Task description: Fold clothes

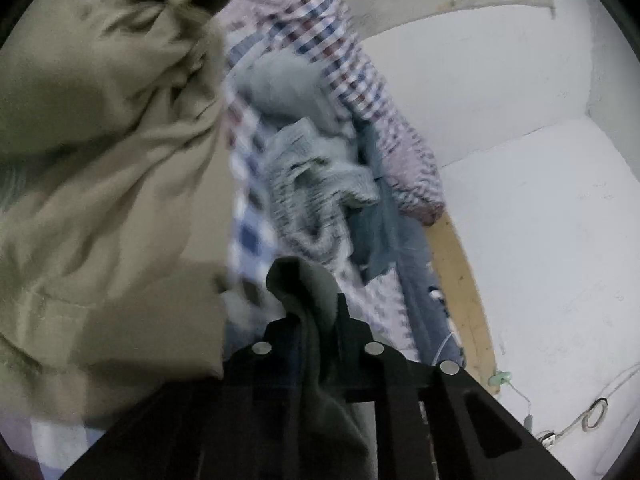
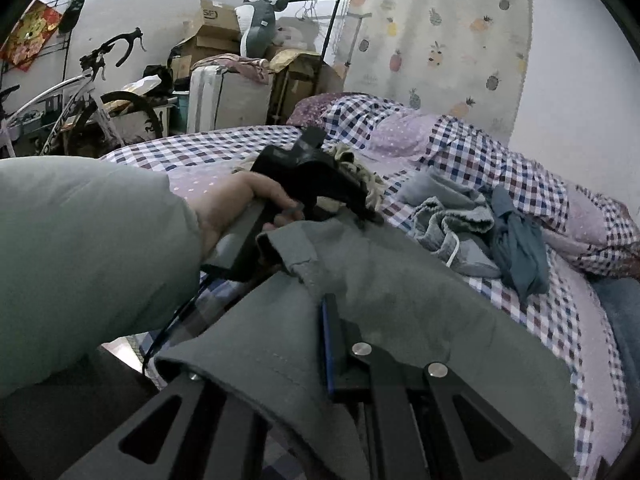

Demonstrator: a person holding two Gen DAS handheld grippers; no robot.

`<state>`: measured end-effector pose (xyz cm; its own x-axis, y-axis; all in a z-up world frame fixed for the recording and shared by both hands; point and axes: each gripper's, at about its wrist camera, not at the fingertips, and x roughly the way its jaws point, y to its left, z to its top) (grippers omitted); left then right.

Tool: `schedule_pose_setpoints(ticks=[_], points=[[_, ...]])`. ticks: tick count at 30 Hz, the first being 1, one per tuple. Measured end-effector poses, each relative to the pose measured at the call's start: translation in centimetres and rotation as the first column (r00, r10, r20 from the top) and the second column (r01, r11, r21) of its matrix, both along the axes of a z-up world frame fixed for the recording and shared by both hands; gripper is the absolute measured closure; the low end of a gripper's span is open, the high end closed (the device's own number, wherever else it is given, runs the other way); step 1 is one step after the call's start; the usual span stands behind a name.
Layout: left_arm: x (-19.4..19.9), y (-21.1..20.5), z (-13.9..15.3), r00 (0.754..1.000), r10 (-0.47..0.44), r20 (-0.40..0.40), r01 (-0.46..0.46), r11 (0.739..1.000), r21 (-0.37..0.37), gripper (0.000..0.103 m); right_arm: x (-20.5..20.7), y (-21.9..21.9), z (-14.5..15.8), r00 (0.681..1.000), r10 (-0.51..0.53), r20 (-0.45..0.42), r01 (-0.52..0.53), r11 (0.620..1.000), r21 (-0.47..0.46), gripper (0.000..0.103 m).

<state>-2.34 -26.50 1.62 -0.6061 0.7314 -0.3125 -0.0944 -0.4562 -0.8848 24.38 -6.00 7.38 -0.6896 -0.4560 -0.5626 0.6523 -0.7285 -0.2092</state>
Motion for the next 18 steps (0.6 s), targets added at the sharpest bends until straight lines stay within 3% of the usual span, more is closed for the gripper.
schedule_pose_setpoints(ticks=[4,6,8,11,18], points=[[1.7,-1.0,4.5,0.992,0.019,-0.121,-0.009,0.997,0.077,0.093,0.4,-0.3,0.7,1.0,-0.001,0.023,0.003,0.999,-0.051,0.099],[1.9,-1.7,5.2,0.989,0.032,-0.144,-0.014,0.993,0.12,0.093,1.0,-0.7,1.9,1.0,0.009,0.024,-0.006,0.995,-0.102,0.099],[1.7,-2.5,4.4,0.994,0.038,-0.104,-0.026,0.992,0.121,0.093,1.2,-1.4,1.8,1.0,0.014,0.027,-0.01,0.992,-0.127,0.099],[1.1,-3.0,3.2,0.999,0.051,-0.014,-0.05,0.997,0.065,0.093,1.3,-2.5,1.1,0.999,0.011,0.044,-0.004,0.988,-0.156,0.099],[1.8,-0.7,6.3,1.0,0.007,-0.024,-0.007,1.0,0.008,0.093,0.5,-0.6,-0.3,0.985,-0.103,0.138,0.138,0.952,-0.274,0.099]])
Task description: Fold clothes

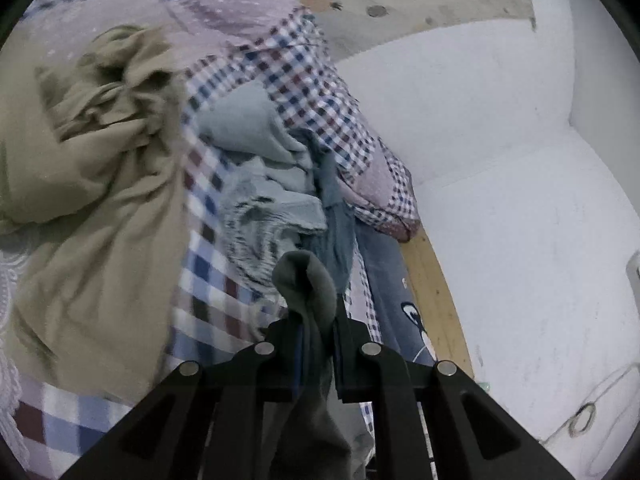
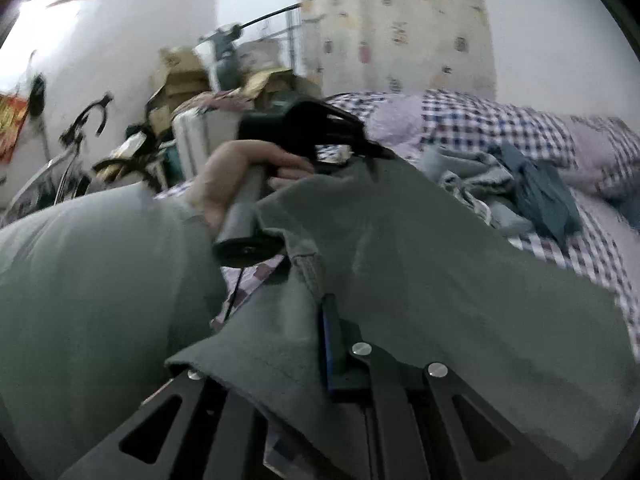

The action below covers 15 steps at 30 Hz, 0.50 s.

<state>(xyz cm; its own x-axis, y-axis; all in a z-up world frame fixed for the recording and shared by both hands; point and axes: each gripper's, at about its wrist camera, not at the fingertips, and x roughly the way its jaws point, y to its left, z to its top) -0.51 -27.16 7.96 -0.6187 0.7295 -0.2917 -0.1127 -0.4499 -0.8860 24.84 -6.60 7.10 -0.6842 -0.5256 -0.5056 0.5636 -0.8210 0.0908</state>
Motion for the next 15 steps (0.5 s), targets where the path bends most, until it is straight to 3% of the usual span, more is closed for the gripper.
schedule_pose_setpoints(ticks=[8,15], points=[[-1.0,10.2,6.9,0.992,-0.122,-0.037,0.116,0.985,-0.126,0.092,0.8,6.9,2.4,0.99,-0.141,0.009,0.141,0.983,-0.119,0.099],[-3.1,21.1,8.2,0.98,-0.198,0.032,0.2,0.947,-0.251,0.093,1.6,14.3,2.8,0.964,-0.262,0.041,0.265,0.948,-0.177,0.099]])
